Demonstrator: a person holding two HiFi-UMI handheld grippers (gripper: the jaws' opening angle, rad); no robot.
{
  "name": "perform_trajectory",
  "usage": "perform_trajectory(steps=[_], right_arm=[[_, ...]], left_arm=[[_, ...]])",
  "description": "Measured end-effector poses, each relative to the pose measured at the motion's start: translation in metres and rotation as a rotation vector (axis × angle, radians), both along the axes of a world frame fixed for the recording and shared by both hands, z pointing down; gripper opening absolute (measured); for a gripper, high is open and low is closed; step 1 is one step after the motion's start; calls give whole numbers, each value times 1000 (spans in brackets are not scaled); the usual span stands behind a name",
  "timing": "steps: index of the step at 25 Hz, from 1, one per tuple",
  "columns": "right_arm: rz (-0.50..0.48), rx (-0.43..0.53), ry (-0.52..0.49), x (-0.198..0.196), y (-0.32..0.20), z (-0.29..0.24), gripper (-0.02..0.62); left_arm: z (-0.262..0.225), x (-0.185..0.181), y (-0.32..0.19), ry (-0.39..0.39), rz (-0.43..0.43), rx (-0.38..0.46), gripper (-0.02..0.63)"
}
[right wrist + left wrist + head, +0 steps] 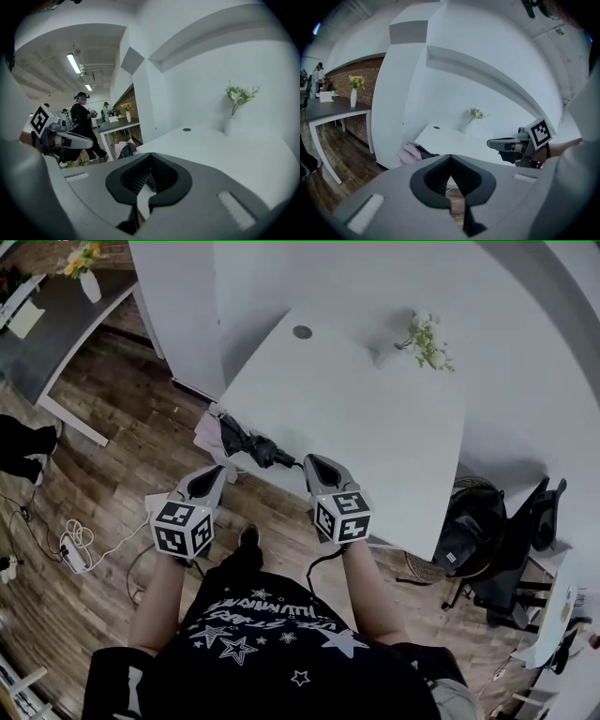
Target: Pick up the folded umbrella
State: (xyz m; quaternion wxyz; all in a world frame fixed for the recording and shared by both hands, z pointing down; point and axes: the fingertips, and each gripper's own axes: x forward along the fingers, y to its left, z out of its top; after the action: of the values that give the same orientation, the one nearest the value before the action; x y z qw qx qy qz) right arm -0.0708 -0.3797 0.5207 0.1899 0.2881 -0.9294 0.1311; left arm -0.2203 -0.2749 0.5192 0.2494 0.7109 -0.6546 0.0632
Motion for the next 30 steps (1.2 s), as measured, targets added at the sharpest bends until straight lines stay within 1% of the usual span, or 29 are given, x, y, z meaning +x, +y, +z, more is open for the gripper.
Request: perform_trajectory(steps=[2,4,10,14,16,19,22,24,30], right_arm=[[-46,-22,32,-19,-6,7,22],[-99,-47,64,-38,-9,16,102],[-248,-60,157,-84,-7,37,232],[-372,-67,239,-110,-1,58,296],[-424,-59,302,-118,1,71,304],[-468,-32,382,-127,-1,87,304],[-505,-30,423,-137,-1,99,304],[-526,-47,447,-142,1,107,304],[-562,-63,523,-151,5,125,301]], left_arm=[[4,-15,-4,-2,-23,-9,0],[10,-28,-8,-4,-44,-23,0],[27,-58,-15,-13,-89,-62,0],[35,-78,-20,-13,-113,-78,0],[40,-87,-21,-9,-128,-87,0],[45,-99,-25,-10,-144,-97,0],[48,-107,-28,-7,-157,-101,0],[50,-111,-28,-4,-163,-106,0],[56,-117,-26,2,-171,-116,0]])
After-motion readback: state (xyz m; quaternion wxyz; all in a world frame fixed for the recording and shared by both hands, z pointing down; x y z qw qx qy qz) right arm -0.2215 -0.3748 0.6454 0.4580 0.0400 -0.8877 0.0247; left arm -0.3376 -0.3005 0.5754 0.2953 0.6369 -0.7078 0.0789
